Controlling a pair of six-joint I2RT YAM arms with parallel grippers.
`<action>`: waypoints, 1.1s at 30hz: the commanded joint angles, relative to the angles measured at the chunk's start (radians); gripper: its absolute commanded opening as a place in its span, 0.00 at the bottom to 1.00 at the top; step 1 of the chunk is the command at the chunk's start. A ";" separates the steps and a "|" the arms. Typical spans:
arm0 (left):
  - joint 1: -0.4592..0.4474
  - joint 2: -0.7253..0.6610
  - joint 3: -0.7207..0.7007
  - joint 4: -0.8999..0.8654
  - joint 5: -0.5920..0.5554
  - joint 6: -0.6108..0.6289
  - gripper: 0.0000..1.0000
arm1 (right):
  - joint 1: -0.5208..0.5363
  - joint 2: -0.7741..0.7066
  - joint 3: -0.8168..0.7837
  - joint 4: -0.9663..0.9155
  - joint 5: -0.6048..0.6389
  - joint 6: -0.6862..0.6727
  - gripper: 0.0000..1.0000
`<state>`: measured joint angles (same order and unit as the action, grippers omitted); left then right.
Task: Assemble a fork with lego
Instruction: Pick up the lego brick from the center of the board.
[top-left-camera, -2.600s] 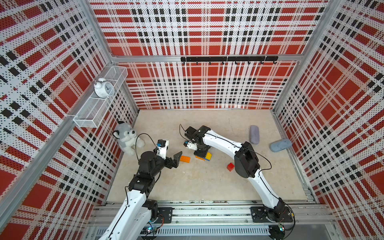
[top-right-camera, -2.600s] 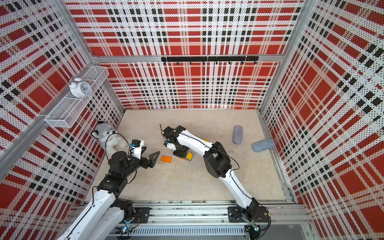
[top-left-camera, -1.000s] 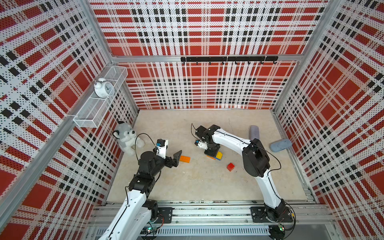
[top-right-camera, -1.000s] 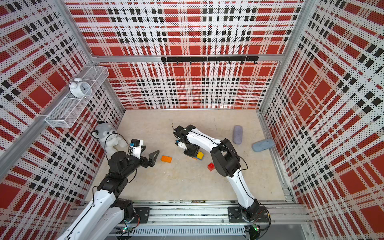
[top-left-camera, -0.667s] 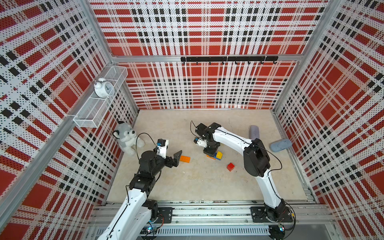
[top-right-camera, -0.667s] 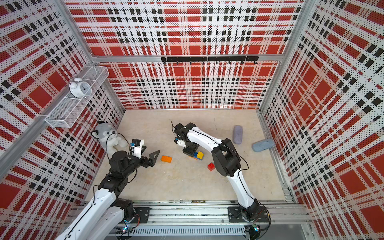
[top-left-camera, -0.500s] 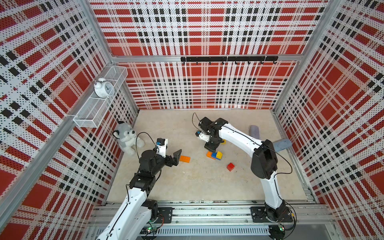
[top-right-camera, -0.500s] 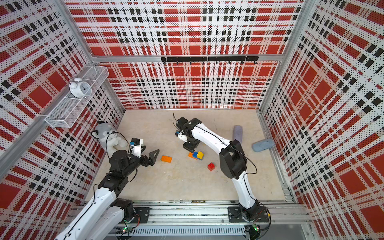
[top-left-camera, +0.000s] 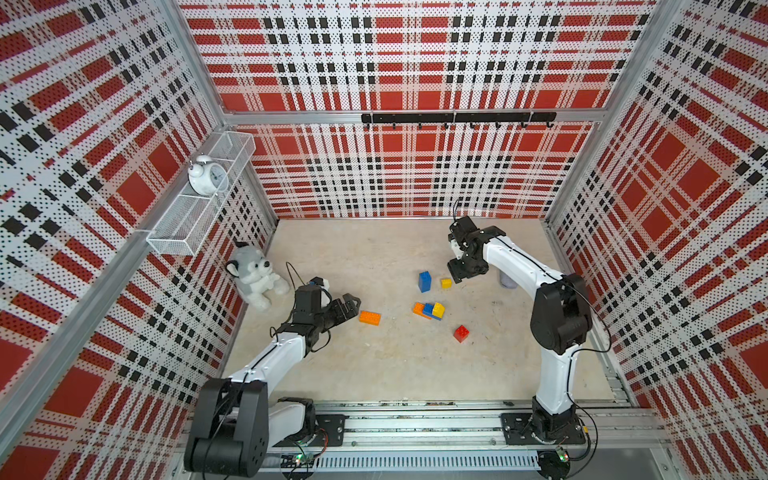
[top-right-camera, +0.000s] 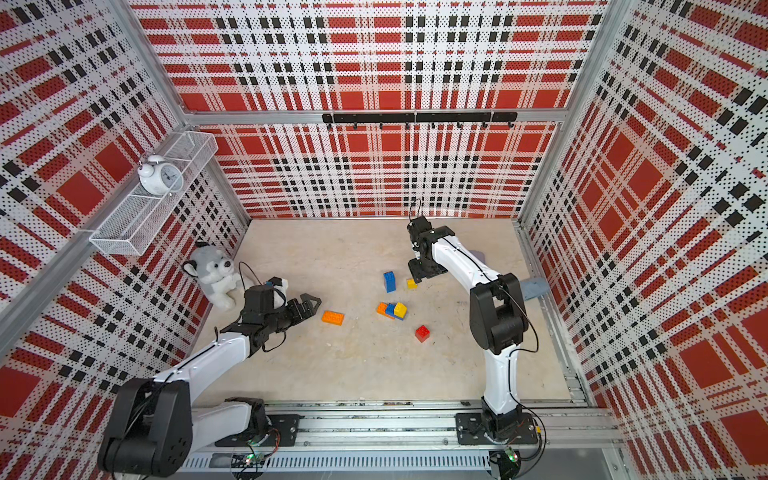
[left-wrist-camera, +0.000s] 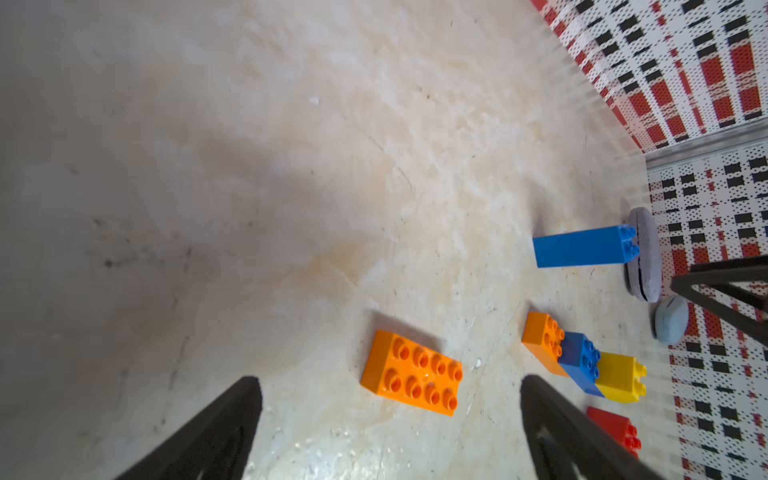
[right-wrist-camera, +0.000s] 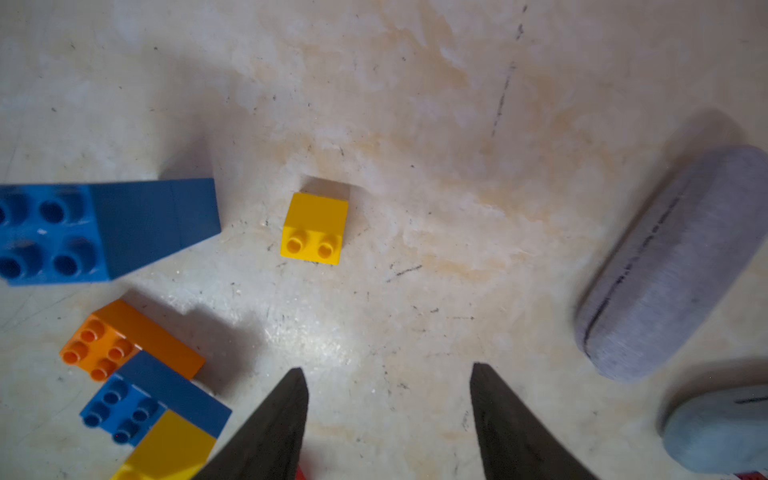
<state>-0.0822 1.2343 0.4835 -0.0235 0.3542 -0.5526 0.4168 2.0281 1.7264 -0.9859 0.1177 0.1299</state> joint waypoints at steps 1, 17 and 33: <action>-0.005 0.044 0.035 0.018 0.071 -0.034 0.99 | 0.007 0.061 0.037 0.065 -0.049 0.056 0.65; -0.055 0.244 0.087 0.134 0.104 -0.043 0.99 | 0.031 0.210 0.135 0.062 -0.112 0.071 0.60; -0.127 0.352 0.148 0.143 0.098 -0.033 0.98 | 0.043 0.230 0.161 -0.001 -0.052 0.063 0.35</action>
<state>-0.1932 1.5585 0.6163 0.1280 0.4484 -0.5972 0.4561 2.2711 1.8721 -0.9623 0.0353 0.1997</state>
